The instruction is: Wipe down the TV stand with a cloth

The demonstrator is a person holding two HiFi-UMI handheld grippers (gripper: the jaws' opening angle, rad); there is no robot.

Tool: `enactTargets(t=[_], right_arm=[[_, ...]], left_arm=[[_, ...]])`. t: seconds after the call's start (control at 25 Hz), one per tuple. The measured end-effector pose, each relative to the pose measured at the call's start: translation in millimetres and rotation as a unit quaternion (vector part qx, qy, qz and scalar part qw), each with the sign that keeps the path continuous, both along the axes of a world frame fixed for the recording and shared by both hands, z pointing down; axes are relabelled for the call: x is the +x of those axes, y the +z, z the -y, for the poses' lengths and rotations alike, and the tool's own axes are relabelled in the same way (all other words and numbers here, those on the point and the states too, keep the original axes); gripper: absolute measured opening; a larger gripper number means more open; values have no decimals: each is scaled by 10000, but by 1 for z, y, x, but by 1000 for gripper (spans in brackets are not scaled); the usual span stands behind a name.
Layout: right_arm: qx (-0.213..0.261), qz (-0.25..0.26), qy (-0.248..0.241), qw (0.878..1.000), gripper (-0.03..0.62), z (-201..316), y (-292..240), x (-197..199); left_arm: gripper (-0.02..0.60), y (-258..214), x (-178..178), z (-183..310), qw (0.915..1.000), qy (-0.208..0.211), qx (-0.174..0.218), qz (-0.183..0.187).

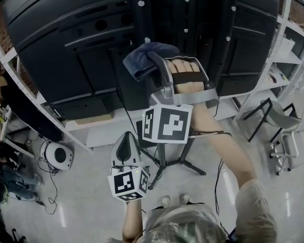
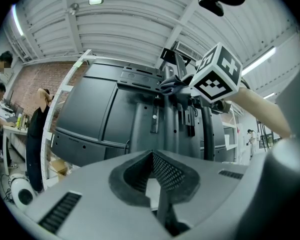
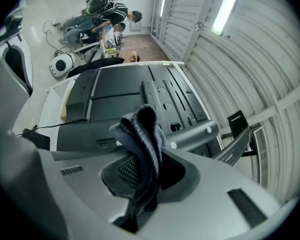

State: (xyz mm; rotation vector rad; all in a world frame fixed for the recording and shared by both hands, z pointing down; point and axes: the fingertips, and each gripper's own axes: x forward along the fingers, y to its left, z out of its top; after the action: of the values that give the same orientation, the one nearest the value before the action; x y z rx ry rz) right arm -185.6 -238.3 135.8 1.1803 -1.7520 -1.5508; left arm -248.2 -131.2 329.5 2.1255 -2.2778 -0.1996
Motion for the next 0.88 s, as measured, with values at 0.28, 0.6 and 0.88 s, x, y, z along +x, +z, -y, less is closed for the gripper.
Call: enactTargets(t=[0.28, 0.6, 0.88], right_arm=[[-128, -80, -22, 9999, 57, 0, 16, 0], [-349, -121, -52, 9993, 57, -1, 40, 0], [-559, -176, -50, 9983, 57, -2, 62, 1]], left_arm=[[15, 4, 3, 3, 10000, 42, -34, -13], [15, 8, 2, 2, 10000, 13, -81, -20], [15, 10, 5, 1, 9999, 49, -128, -6]])
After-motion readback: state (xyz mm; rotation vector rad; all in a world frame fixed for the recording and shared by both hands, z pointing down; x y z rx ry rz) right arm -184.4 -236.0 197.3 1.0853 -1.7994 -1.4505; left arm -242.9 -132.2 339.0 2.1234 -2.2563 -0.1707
